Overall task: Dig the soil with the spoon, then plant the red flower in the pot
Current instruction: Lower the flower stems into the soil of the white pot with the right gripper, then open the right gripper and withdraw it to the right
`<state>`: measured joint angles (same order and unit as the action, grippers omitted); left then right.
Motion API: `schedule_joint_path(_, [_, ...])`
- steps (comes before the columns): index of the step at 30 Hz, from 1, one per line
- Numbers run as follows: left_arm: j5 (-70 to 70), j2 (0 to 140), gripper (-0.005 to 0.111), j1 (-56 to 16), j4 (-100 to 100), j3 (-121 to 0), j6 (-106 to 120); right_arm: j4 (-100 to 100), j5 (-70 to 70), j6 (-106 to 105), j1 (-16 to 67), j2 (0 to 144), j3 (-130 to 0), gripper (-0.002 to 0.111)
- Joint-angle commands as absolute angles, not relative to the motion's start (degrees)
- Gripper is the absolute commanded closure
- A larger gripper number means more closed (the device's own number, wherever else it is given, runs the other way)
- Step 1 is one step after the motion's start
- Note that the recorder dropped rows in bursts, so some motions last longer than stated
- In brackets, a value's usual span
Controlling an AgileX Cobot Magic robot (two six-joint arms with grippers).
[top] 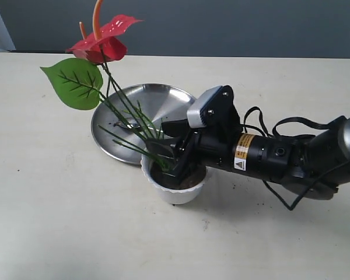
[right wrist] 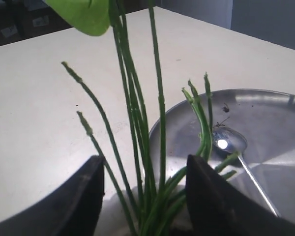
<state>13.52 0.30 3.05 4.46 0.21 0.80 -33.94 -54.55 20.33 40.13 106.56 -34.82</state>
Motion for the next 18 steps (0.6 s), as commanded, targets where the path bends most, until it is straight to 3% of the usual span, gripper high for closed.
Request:
schedule_joint_path(1, [13.26, 0.00, 0.106, 2.70, 4.57, 0.00, 0.58, -32.39, -54.52, 19.31, 40.00, 103.93, -32.15, 0.058])
schedule_joint_path(18, [13.26, 0.00, 0.106, 2.70, 4.57, 0.00, 0.58, -15.31, -54.28, 14.96, 40.00, 82.27, -13.39, 0.060])
